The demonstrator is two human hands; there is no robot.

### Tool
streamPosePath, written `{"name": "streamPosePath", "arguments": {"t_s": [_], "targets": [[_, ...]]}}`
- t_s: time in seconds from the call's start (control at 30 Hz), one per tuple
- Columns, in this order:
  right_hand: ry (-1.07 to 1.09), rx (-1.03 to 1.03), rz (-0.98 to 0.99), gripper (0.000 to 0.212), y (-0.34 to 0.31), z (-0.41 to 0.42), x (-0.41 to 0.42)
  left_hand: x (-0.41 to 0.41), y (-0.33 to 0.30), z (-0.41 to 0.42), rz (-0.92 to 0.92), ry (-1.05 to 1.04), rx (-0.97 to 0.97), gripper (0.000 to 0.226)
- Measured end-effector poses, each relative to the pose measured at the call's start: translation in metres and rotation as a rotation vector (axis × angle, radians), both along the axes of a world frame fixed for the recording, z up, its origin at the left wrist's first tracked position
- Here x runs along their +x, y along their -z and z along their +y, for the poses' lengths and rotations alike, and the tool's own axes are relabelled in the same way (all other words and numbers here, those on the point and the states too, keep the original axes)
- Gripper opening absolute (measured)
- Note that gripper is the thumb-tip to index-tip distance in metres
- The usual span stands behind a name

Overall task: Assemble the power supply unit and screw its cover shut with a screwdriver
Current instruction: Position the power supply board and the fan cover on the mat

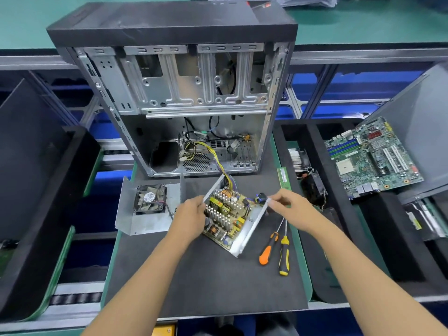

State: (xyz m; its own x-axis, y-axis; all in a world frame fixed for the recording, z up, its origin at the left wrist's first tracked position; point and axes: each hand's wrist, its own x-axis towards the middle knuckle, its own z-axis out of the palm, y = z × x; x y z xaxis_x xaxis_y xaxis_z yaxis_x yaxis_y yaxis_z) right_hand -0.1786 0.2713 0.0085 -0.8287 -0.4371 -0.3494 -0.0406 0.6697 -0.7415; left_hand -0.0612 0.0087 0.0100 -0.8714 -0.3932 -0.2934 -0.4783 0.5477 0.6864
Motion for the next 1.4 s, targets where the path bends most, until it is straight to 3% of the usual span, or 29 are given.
{"name": "streamPosePath", "arguments": {"t_s": [0.23,0.37,0.5,0.6,0.7,0.83,0.93,1.0,1.17,1.4], "targets": [[-0.008,0.016,0.111,0.014,0.005,0.019,0.029,-0.032,-0.007,0.014,-0.021,0.117,-0.269,0.020],[-0.010,-0.015,0.059,0.016,0.008,0.020,0.046,-0.054,-0.012,0.012,-0.040,0.215,-0.362,0.030],[-0.091,0.001,0.053,0.020,0.011,0.017,0.056,-0.074,-0.012,0.014,0.001,0.270,-0.332,0.051],[0.123,-0.062,0.045,0.022,0.015,0.016,0.042,-0.063,-0.013,0.015,0.301,0.265,-0.387,0.029],[0.022,0.089,-0.067,0.010,0.020,0.007,0.032,-0.024,-0.020,0.023,0.529,0.309,-0.323,0.017],[-0.050,0.150,-0.159,0.012,0.025,-0.007,0.026,0.016,-0.009,0.033,0.251,0.527,-0.211,0.028],[-0.121,0.223,-0.232,0.028,0.020,-0.010,0.019,0.026,0.000,0.037,0.113,0.537,-0.200,0.025],[-0.110,0.208,-0.305,0.039,0.013,-0.011,0.014,0.027,0.002,0.038,0.101,0.496,-0.196,0.025],[-0.072,0.211,-0.439,0.021,0.003,-0.026,0.005,0.027,0.005,0.039,0.080,0.457,-0.186,0.023],[0.201,0.061,-0.646,0.019,0.006,-0.028,0.000,0.026,0.007,0.041,0.079,0.423,-0.163,0.023]]}}
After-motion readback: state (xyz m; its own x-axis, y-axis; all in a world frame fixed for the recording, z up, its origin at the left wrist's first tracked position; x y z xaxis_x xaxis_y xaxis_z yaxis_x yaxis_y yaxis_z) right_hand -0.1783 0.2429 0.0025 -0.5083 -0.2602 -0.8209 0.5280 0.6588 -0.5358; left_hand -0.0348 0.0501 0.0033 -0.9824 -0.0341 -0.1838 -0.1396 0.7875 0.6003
